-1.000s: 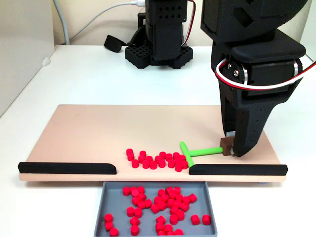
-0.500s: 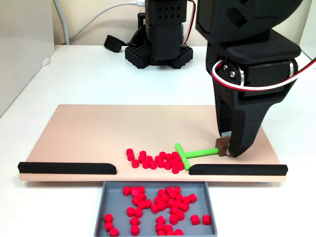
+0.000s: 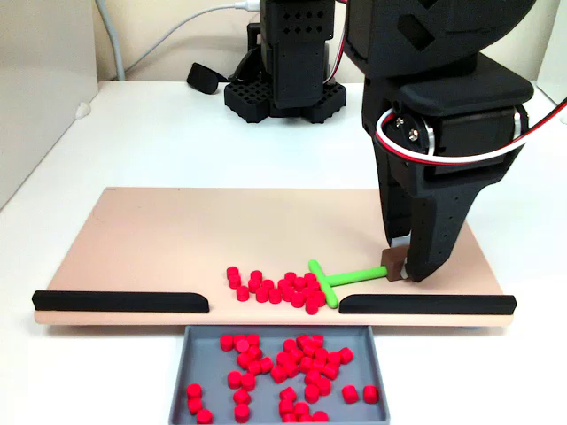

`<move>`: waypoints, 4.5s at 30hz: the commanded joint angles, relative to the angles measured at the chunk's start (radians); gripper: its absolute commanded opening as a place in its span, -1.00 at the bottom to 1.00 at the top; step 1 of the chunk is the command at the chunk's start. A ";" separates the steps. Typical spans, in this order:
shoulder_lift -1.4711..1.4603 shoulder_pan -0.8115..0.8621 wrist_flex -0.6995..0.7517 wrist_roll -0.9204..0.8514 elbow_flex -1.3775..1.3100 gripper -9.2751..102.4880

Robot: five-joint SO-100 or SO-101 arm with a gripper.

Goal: Push granules from left to the grey container

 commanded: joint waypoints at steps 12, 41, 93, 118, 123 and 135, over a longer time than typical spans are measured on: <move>0.000 0.028 -0.006 -0.075 -0.018 -0.84; -0.002 0.060 -0.006 -0.193 -0.009 -0.84; 0.811 0.037 0.018 -0.703 0.672 -0.84; 1.051 0.198 -0.069 -1.393 0.953 -0.84; 1.077 0.210 -0.069 -1.416 0.953 -0.84; 1.068 0.250 -0.069 -1.476 0.951 -0.84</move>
